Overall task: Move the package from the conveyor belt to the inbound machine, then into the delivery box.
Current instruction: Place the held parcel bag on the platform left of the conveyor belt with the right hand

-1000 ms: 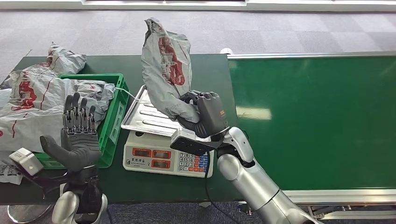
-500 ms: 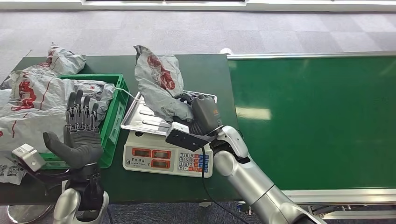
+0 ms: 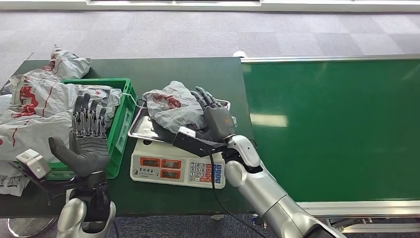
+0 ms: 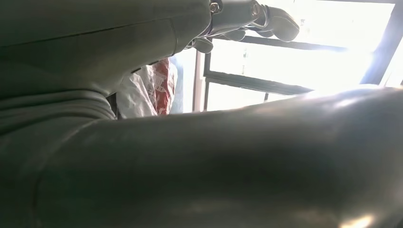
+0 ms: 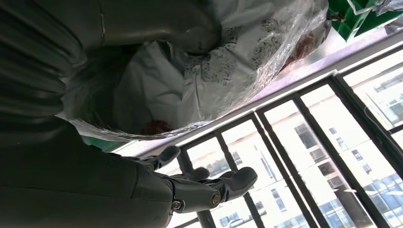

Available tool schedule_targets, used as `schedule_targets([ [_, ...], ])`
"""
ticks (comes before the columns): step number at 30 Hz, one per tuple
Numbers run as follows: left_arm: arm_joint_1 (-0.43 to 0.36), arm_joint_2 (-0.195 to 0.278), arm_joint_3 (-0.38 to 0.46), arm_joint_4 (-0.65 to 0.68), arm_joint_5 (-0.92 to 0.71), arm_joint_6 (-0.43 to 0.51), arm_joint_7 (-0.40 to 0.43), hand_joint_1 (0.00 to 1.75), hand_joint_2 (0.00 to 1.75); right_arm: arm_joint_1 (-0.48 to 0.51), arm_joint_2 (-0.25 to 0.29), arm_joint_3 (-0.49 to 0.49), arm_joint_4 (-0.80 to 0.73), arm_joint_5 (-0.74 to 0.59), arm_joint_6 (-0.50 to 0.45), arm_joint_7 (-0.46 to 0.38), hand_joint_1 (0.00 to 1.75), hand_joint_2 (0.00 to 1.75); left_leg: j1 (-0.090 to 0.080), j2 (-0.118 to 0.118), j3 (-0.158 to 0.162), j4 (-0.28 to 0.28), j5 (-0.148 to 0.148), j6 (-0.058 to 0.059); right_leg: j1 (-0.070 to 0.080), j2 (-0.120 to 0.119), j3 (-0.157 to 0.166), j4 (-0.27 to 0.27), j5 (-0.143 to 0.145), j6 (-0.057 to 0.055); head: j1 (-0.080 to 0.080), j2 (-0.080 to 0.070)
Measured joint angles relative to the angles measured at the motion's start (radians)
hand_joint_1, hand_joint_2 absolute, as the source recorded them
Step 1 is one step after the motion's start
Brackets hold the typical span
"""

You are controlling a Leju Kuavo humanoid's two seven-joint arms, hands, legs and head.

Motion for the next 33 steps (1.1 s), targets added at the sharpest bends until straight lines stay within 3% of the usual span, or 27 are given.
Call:
schedule_targets([
  [8,-0.002,-0.002,0.000,0.005,-0.006,0.000,0.000,0.00,0.00,0.012,-0.001,-0.023,-0.019,-0.008,0.009,-0.004,0.00,0.00,0.000,0.001,0.000,0.000,0.000,0.000,0.000,0.000,0.000,0.000,0.000,0.000,0.000,0.000],
  [12,-0.001,-0.002,0.000,0.005,-0.022,0.000,-0.011,0.00,0.00,0.035,-0.004,-0.034,-0.065,-0.038,-0.001,-0.051,0.00,0.00,0.000,0.000,0.000,0.000,0.000,0.000,0.000,0.000,0.000,0.000,0.000,0.000,0.000,0.000],
  [15,0.004,-0.002,0.000,0.003,-0.052,0.002,-0.025,0.00,0.00,0.088,-0.009,-0.046,-0.188,-0.083,-0.045,-0.114,0.00,0.00,0.000,0.000,0.000,0.000,0.000,0.000,0.000,0.000,0.000,0.000,0.000,0.000,0.000,0.000],
  [18,0.013,-0.002,0.000,-0.006,-0.110,0.025,-0.039,0.00,0.00,0.185,-0.018,-0.056,-0.413,-0.164,-0.129,-0.200,0.00,0.00,0.000,-0.001,-0.001,0.000,-0.001,0.000,0.000,0.000,-0.001,0.000,-0.001,0.000,0.000,0.000],
  [22,0.009,0.003,0.001,-0.028,-0.279,0.121,-0.052,0.00,0.00,0.364,-0.047,-0.066,-0.756,-0.279,-0.238,-0.326,0.00,1.75,0.000,-0.002,-0.001,0.000,-0.003,0.000,0.000,-0.002,-0.001,0.000,-0.003,0.000,0.000,0.000],
  [26,-0.017,0.016,0.008,-0.052,-0.433,0.184,-0.040,0.00,0.00,0.486,-0.077,-0.075,-0.960,-0.371,-0.264,-0.395,0.00,1.75,0.000,-0.001,-0.001,0.000,-0.005,0.000,0.000,-0.002,-0.001,0.000,-0.004,0.000,0.000,0.000],
  [30,-0.024,0.020,0.009,-0.055,-0.462,0.193,-0.034,0.00,0.00,0.501,-0.080,-0.079,-0.987,-0.383,-0.264,-0.401,0.00,1.75,0.000,-0.001,-0.001,0.000,-0.005,0.000,0.000,-0.002,-0.001,0.000,-0.004,0.000,0.000,0.000],
  [33,-0.074,0.056,0.018,-0.056,-0.602,0.204,0.011,0.00,0.00,0.532,-0.086,-0.109,-1.066,-0.423,-0.237,-0.400,0.00,1.75,0.000,0.000,0.000,0.000,-0.003,-0.001,0.000,-0.002,0.000,0.000,-0.003,-0.001,0.000,0.000],
])
